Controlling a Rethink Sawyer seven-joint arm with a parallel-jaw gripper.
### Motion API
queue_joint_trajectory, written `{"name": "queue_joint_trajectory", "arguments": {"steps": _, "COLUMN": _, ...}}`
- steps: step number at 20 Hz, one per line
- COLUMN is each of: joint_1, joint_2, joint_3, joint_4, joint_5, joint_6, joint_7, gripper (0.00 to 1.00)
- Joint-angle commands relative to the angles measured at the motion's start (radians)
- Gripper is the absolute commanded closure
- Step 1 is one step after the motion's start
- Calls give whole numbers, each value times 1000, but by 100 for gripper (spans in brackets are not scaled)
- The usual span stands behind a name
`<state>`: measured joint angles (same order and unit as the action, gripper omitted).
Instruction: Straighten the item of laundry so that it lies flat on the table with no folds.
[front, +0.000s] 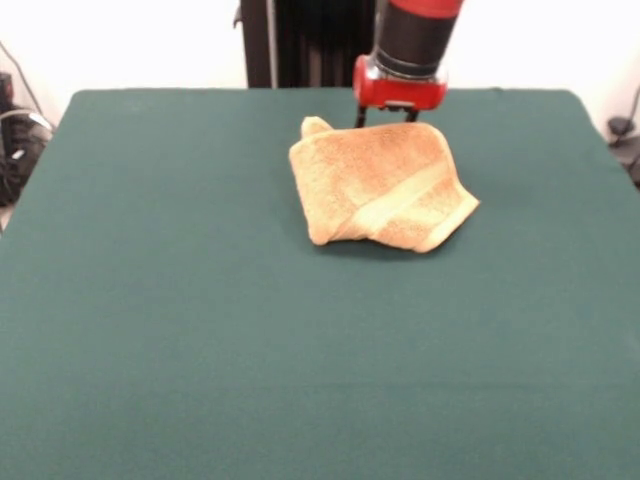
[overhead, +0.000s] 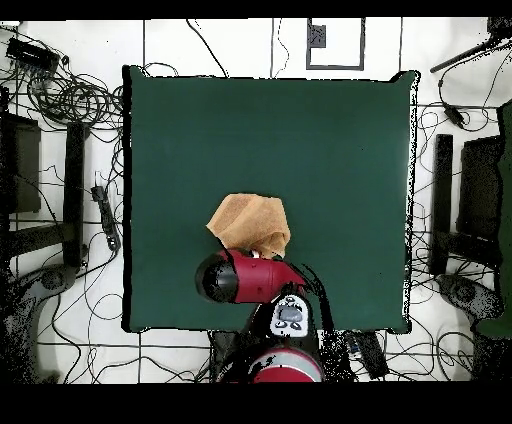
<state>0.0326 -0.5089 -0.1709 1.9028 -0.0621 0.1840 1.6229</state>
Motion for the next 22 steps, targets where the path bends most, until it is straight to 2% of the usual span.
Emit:
{"name": "queue_joint_trajectory", "arguments": {"steps": 1, "joint_1": -37, "joint_2": -47, "joint_3": 133, "joint_4": -100, "joint_5": 94, "joint_6": 62, "joint_7": 180, "gripper": 0}}
{"name": "queue_joint_trajectory", "arguments": {"steps": 6, "joint_1": -56, "joint_2": -34, "joint_3": 145, "joint_4": -148, "joint_5": 99, "joint_6": 72, "joint_7": 161, "gripper": 0}}
{"name": "queue_joint_trajectory", "arguments": {"steps": 14, "joint_1": -57, "joint_2": 65, "joint_3": 152, "joint_4": -242, "joint_5": 83, "joint_6": -12, "joint_7": 148, "gripper": 0}}
{"name": "queue_joint_trajectory", "arguments": {"steps": 17, "joint_1": -54, "joint_2": 89, "joint_3": 151, "joint_4": -272, "joint_5": 88, "joint_6": -57, "joint_7": 167, "gripper": 0}}
{"name": "queue_joint_trajectory", "arguments": {"steps": 21, "joint_1": -83, "joint_2": 133, "joint_3": 186, "joint_4": -271, "joint_5": 91, "joint_6": -231, "joint_7": 229, "gripper": 0}}
{"name": "queue_joint_trajectory", "arguments": {"steps": 22, "joint_1": -84, "joint_2": 127, "joint_3": 191, "joint_4": -264, "joint_5": 98, "joint_6": -234, "joint_7": 239, "gripper": 0}}
